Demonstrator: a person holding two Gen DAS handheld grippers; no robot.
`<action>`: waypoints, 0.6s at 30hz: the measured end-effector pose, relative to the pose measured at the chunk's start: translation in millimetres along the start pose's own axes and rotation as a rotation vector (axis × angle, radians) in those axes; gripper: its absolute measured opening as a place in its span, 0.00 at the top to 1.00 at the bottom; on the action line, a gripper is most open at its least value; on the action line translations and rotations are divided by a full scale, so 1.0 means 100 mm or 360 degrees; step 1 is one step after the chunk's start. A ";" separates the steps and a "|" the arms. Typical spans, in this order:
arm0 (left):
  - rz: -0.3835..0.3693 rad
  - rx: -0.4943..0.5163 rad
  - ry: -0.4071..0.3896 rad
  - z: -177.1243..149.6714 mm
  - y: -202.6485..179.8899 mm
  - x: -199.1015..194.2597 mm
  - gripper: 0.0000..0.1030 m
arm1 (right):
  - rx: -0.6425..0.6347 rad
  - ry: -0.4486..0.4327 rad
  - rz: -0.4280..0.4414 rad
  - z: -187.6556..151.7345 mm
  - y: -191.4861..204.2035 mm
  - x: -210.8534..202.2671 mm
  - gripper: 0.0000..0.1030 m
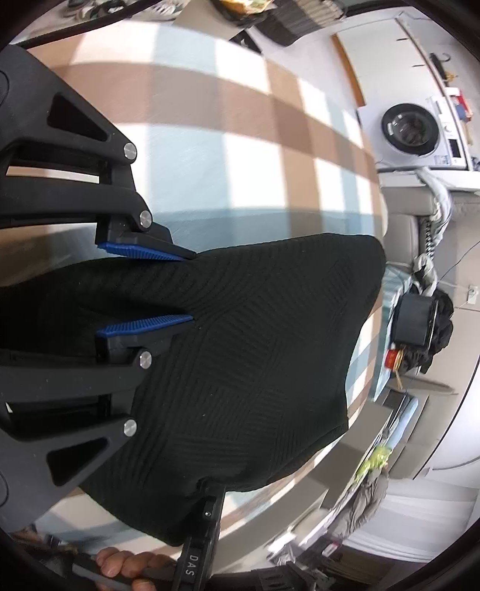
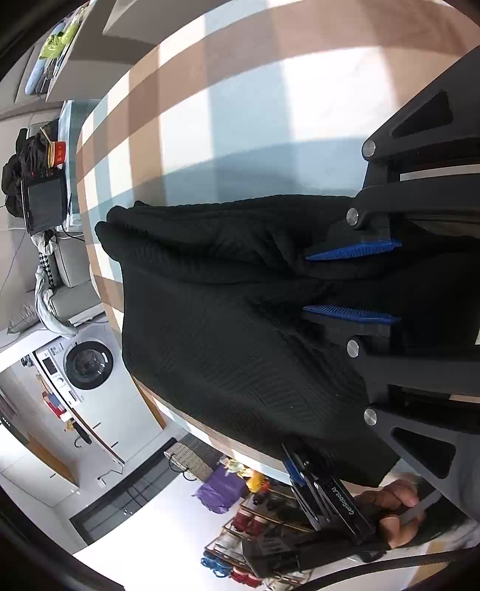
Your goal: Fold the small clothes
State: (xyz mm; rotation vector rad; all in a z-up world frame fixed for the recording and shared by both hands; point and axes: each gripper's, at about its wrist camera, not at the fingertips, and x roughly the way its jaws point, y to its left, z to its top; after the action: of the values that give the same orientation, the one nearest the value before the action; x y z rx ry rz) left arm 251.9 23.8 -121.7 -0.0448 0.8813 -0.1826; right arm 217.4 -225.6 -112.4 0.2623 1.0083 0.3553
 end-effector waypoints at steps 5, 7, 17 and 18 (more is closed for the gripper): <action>0.0008 -0.0076 -0.0003 0.14 0.21 0.13 0.75 | -0.0049 -0.0014 -0.0043 0.17 0.10 0.14 0.76; -0.0003 -0.0106 0.0002 0.14 0.27 0.13 0.75 | -0.0080 -0.0011 -0.0068 0.18 0.09 0.11 0.76; 0.0044 -0.0065 -0.0112 -0.15 0.26 -0.32 0.37 | -0.0255 -0.0120 -0.0112 -0.07 0.09 -0.37 0.58; 0.0048 -0.0062 -0.0142 -0.18 0.26 -0.38 0.35 | -0.0279 -0.0140 -0.0121 -0.09 0.12 -0.39 0.57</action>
State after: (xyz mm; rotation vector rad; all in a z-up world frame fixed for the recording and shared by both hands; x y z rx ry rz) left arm 218.2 56.4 -106.6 -0.0753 0.7962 -0.1342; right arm 188.9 -230.7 -81.9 0.0804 0.8920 0.3574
